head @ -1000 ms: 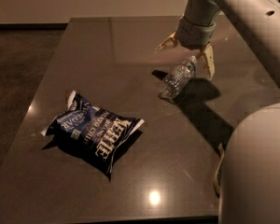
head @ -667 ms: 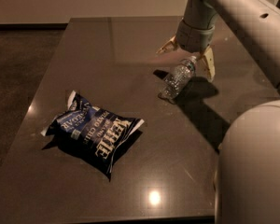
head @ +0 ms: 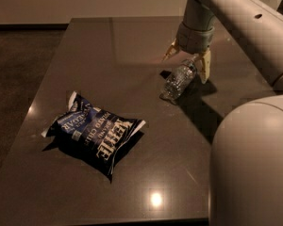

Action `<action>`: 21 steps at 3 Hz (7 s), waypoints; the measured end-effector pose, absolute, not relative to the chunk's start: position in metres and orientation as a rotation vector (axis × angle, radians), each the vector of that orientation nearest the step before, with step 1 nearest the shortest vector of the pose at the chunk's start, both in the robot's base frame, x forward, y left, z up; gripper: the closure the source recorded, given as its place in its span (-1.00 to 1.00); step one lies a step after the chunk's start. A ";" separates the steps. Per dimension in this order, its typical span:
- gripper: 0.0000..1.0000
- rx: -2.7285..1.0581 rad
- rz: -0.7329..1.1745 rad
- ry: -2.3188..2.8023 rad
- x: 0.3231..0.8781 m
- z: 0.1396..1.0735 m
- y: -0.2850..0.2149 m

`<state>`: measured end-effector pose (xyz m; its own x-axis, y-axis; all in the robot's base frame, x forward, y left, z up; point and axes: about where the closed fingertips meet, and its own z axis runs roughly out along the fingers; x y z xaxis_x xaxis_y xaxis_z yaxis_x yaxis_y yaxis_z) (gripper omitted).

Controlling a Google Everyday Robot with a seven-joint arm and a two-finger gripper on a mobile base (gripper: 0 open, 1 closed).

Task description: Place water bottle upright

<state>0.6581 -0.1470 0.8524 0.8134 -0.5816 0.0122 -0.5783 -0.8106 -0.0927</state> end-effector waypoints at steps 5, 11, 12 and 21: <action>1.00 -2.781 -0.453 0.876 0.662 0.924 -0.157; 1.00 -2.517 -0.991 0.377 0.674 0.988 -0.142; 1.00 -2.419 -1.020 0.228 0.685 0.993 -0.142; 1.00 -2.010 -1.839 -0.712 0.674 0.967 -0.130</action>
Offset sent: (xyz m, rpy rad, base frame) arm -0.0235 -0.0152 0.0172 -0.0622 0.0967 -0.0039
